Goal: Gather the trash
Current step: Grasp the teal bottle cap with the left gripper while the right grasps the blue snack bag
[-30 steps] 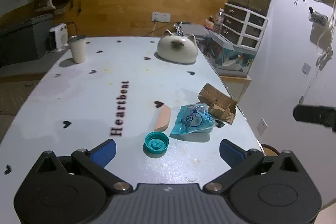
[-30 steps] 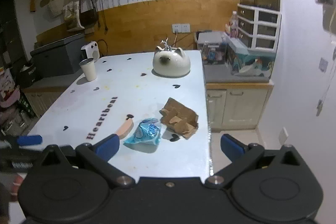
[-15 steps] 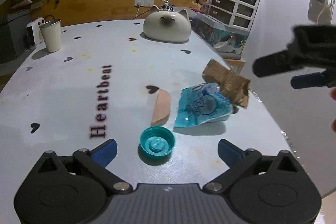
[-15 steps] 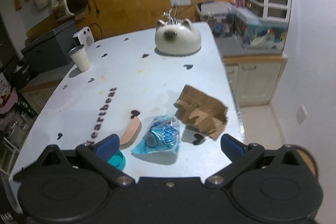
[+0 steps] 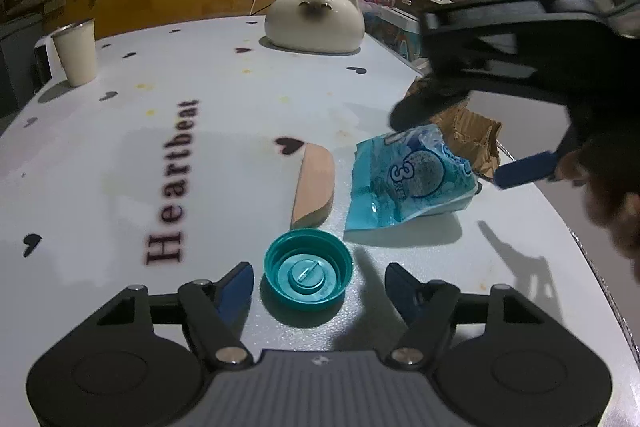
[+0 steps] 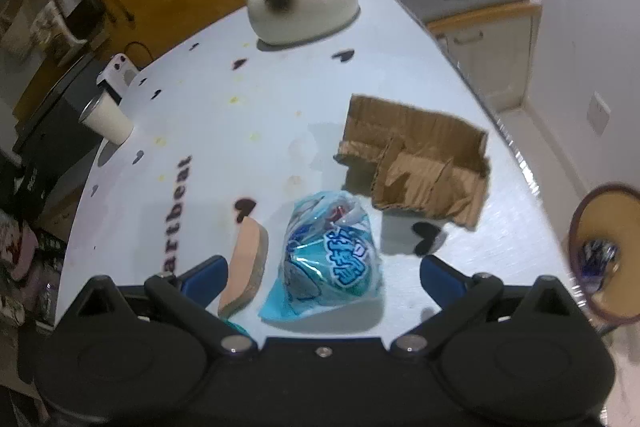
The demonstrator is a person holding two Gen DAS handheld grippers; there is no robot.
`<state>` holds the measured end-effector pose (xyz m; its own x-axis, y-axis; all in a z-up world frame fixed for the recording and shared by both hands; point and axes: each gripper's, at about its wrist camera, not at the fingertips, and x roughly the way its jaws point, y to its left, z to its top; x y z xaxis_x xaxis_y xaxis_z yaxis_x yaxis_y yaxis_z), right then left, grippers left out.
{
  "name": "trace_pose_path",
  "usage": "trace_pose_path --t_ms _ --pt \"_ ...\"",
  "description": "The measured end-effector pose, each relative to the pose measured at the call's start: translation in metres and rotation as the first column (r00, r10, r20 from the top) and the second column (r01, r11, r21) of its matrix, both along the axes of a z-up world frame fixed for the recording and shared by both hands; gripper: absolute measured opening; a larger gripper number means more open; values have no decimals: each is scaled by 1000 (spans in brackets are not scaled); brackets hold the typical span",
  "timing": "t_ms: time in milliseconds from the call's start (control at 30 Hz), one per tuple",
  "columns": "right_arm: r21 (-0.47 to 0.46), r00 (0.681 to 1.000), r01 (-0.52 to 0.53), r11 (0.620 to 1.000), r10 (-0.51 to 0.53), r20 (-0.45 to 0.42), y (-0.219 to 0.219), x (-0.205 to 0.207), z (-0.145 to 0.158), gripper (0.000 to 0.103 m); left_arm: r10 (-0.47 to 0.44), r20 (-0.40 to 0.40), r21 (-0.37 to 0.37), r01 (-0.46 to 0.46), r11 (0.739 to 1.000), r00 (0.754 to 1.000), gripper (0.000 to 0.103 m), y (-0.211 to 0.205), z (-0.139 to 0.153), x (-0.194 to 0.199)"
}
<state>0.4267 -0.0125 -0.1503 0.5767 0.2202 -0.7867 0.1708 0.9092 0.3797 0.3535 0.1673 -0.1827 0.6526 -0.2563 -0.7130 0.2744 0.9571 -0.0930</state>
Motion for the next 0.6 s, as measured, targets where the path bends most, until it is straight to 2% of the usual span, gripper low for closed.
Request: trace_pose_path --t_ms 67,233,333,433,600 --pt "31 1000 24 999 -24 -19 0 6 -7 102 10 -4 -9 -10 1000 1000 67 1 -2 2" --pt "92 986 154 984 -147 -80 1 16 -24 93 15 -1 -20 -15 1000 1000 65 1 -2 6" --pt "154 977 198 968 -182 -110 0 19 -33 89 18 1 -14 -18 1000 1000 65 2 -3 8" --pt "154 976 203 967 -189 -105 3 21 -36 86 19 4 -11 -19 1000 1000 63 1 -3 10" --pt "145 982 174 974 -160 -102 9 28 -36 74 16 6 -9 -16 1000 1000 51 -2 -2 11"
